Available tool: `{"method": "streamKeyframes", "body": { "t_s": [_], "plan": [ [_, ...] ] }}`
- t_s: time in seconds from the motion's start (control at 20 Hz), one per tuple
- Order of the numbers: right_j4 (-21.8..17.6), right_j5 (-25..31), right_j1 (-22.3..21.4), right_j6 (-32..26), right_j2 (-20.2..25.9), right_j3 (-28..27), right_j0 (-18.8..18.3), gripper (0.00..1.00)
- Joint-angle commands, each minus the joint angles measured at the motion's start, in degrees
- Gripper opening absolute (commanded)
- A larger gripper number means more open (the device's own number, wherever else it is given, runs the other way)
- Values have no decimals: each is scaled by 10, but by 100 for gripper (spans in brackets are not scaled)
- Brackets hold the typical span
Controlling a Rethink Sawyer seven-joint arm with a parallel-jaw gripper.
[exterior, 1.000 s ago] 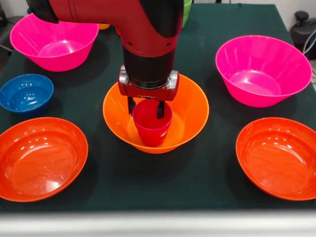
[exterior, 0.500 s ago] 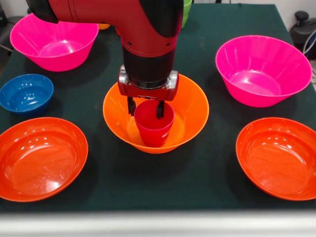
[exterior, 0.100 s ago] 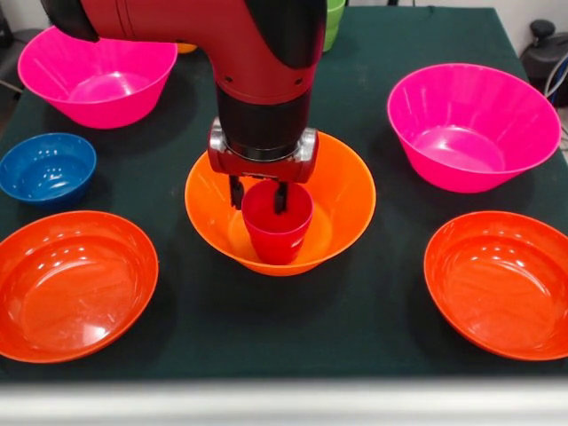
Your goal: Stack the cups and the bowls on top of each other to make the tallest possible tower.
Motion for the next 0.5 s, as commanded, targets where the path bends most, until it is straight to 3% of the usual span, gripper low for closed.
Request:
{"method": "streamKeyframes", "body": {
  "t_s": [0.05,0.5],
  "plan": [
    [5,43,7,-38,5,-26,11,0],
    [14,43,8,-37,-2,-25,18,0]
  ]
}}
